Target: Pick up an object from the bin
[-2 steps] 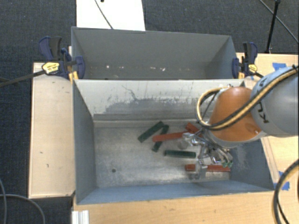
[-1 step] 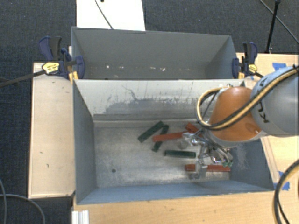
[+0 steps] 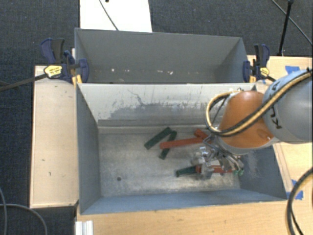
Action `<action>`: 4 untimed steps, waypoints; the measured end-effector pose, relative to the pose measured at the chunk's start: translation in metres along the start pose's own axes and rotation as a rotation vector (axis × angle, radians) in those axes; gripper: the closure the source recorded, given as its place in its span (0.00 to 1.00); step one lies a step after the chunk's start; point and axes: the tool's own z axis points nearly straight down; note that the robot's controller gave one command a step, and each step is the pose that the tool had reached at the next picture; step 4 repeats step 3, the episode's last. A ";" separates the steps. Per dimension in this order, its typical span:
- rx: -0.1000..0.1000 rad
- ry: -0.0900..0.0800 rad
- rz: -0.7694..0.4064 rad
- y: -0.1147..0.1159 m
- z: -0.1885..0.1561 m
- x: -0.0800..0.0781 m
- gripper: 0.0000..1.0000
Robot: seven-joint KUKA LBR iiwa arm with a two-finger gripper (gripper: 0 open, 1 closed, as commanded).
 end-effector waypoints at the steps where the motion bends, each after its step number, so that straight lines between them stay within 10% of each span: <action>1: 0.000 -0.001 -0.005 0.000 -0.005 -0.001 1.00; 3: 0.002 -0.007 -0.004 -0.001 -0.115 -0.005 1.00; 4: 0.002 -0.007 -0.004 -0.001 -0.115 -0.005 1.00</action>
Offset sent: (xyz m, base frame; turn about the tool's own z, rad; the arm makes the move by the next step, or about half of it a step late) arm 0.0001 -0.0001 0.0049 0.0000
